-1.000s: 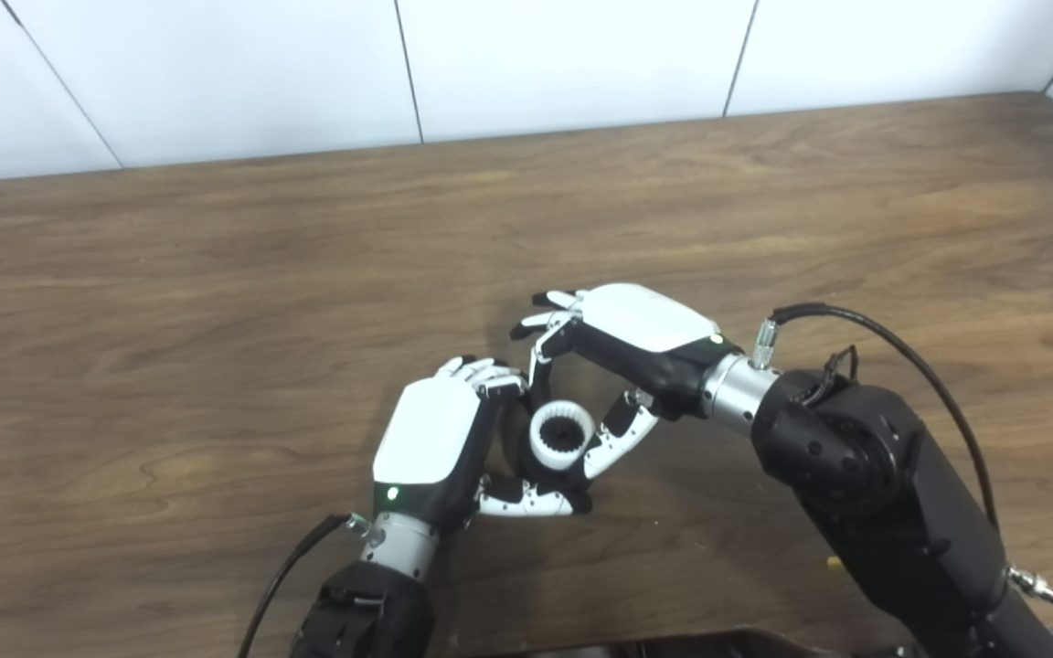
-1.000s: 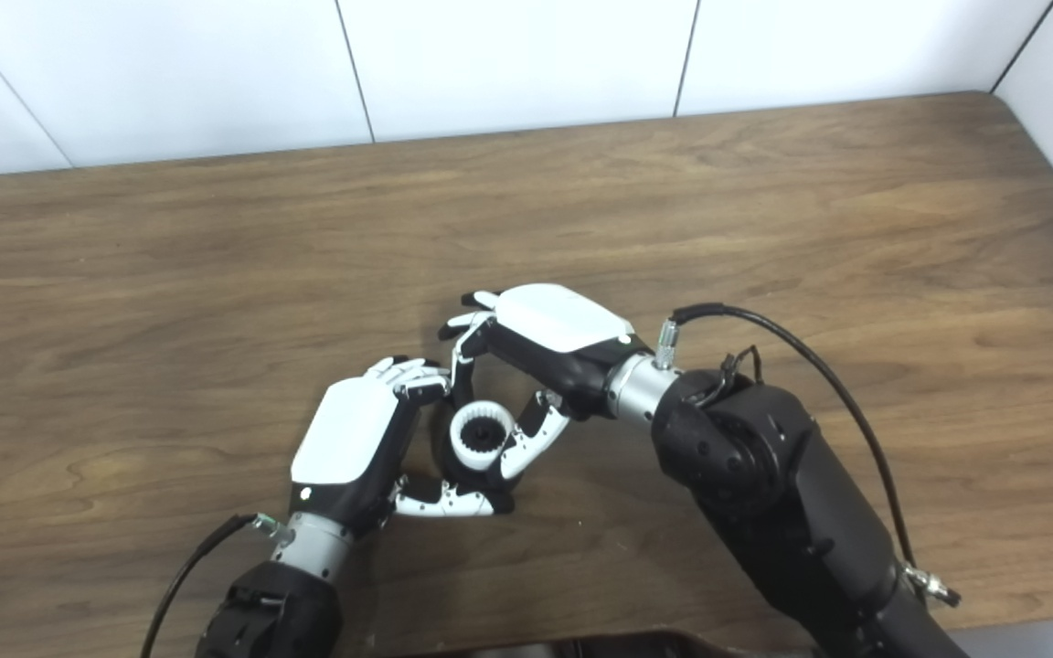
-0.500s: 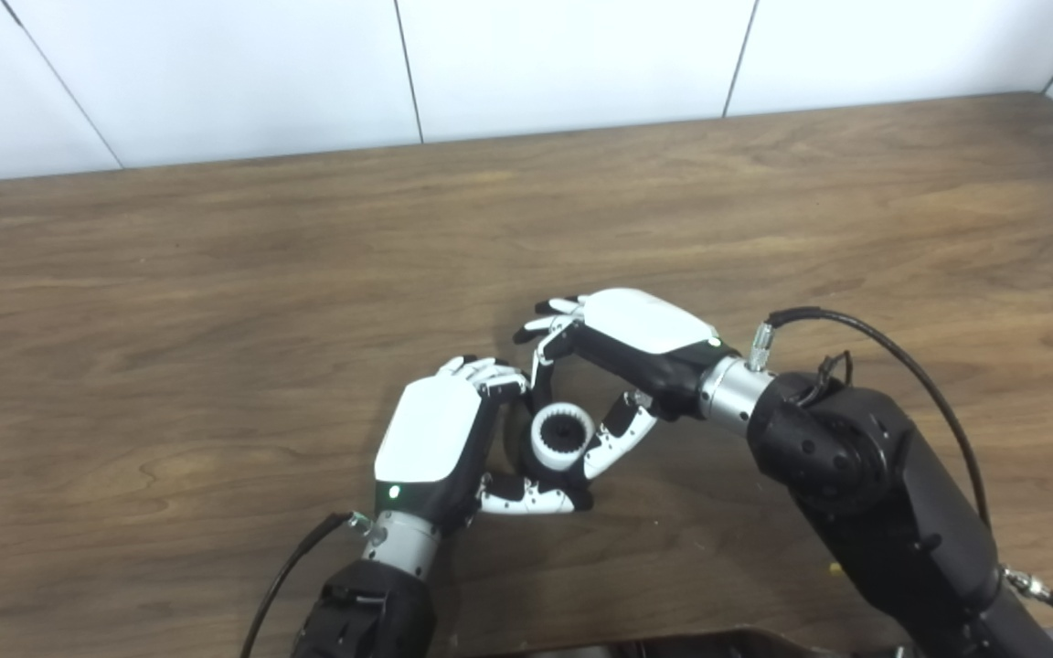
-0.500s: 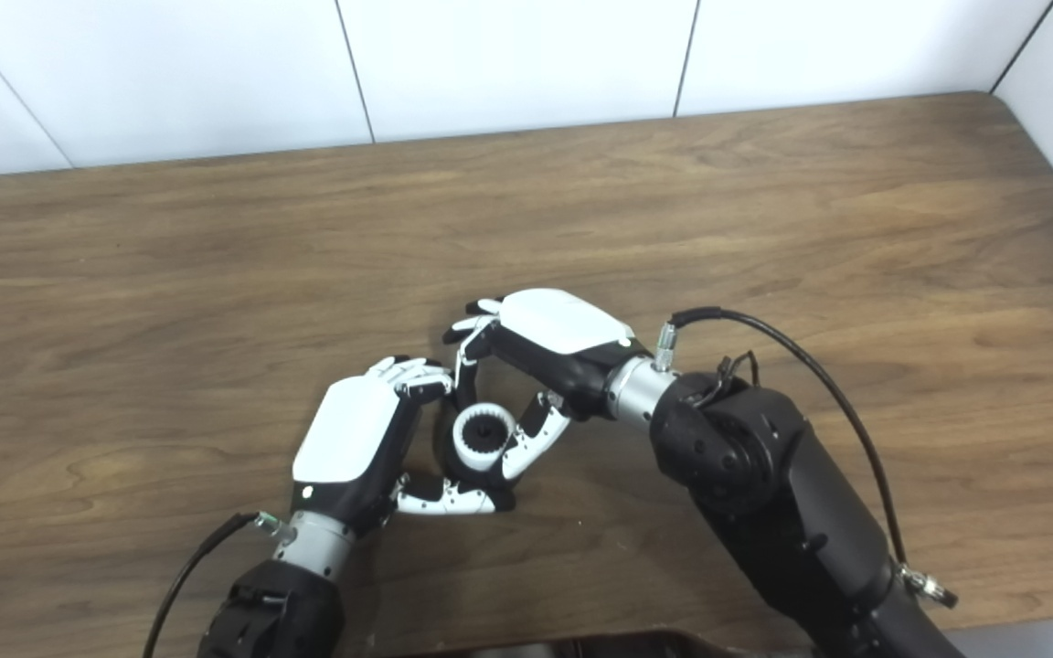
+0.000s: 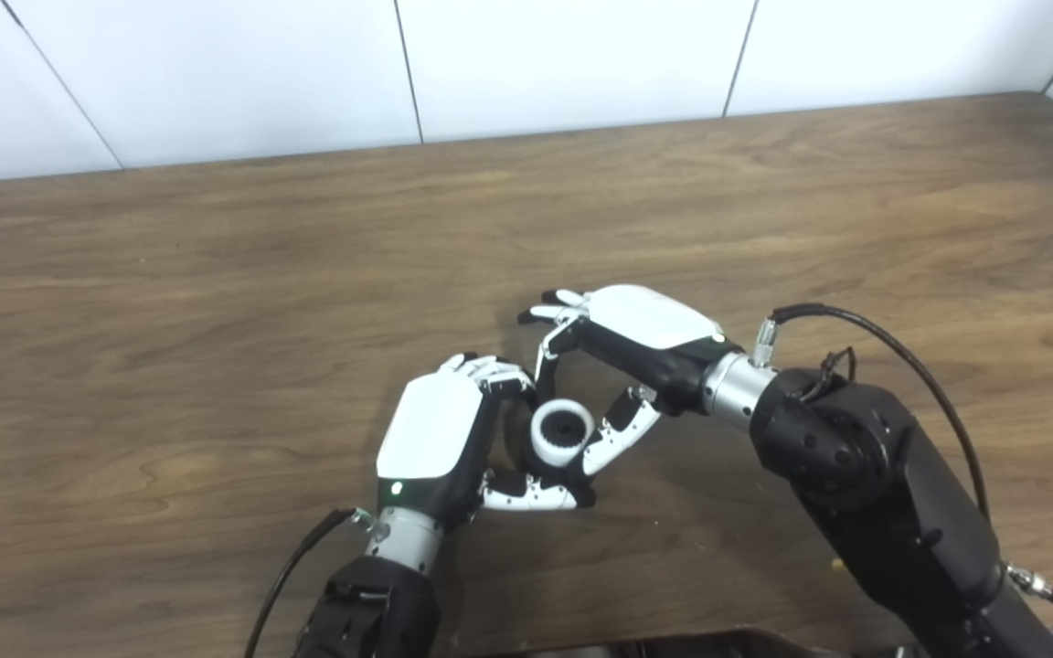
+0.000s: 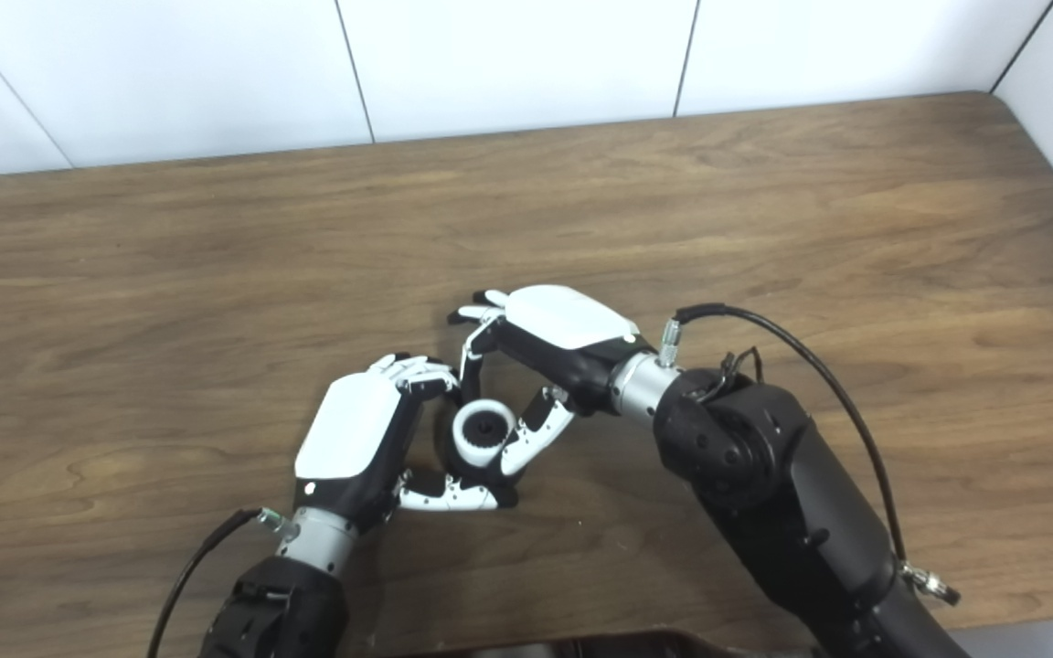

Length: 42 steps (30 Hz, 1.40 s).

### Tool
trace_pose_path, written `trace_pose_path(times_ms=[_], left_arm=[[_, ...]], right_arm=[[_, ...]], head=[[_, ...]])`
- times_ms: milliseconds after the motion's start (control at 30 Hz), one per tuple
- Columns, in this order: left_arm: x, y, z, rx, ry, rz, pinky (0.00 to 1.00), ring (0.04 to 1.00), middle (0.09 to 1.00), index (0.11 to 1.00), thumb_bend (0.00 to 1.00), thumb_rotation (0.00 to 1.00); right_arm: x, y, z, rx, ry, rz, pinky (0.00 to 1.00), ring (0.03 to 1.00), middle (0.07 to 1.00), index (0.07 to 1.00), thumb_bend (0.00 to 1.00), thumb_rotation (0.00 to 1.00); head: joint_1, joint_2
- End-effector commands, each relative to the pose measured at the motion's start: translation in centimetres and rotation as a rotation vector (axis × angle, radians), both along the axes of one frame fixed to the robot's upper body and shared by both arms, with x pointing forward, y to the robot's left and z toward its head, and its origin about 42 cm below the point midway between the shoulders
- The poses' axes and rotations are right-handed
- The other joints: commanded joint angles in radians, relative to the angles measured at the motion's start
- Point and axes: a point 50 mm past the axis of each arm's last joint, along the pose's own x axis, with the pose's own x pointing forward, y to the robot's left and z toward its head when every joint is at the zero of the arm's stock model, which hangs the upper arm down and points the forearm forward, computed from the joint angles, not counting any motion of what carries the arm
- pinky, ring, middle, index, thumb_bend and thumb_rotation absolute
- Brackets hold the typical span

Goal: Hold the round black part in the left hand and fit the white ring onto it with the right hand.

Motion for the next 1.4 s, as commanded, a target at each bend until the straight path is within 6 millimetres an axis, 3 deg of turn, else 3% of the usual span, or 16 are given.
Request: trace_pose_path(times_ms=[0,400,933,1367], left_arm=[[-0.2,-0.5,-0.9,0.014,0.066,-0.031,0.91,0.811,0.740,0.485,0.52,0.05],[-0.1,-0.5,-1.0,0.018,0.068,-0.032,0.91,0.818,0.749,0.485,0.52,0.05],[-0.2,-0.1,-1.2,0.028,0.061,-0.028,0.91,0.809,0.740,0.484,0.52,0.05],[-0.4,0.4,-1.4,0.021,0.074,-0.025,0.90,0.806,0.738,0.484,0.52,0.06]], right_arm=[[0.3,0.3,1.9,0.007,-0.089,0.021,1.00,1.000,0.957,0.720,0.96,0.35],[0.3,-0.1,2.0,0.001,-0.111,0.015,1.00,1.000,1.000,0.831,1.00,0.37],[-0.8,-2.8,4.9,-0.024,-0.093,-0.047,1.00,1.000,1.000,0.821,1.00,0.42],[-1.1,-4.0,5.3,-0.021,-0.081,-0.085,1.00,1.000,1.000,0.840,1.00,0.49]], head=[[-0.001,0.001],[0.000,0.000],[-0.005,-0.006],[-0.005,-0.004]])
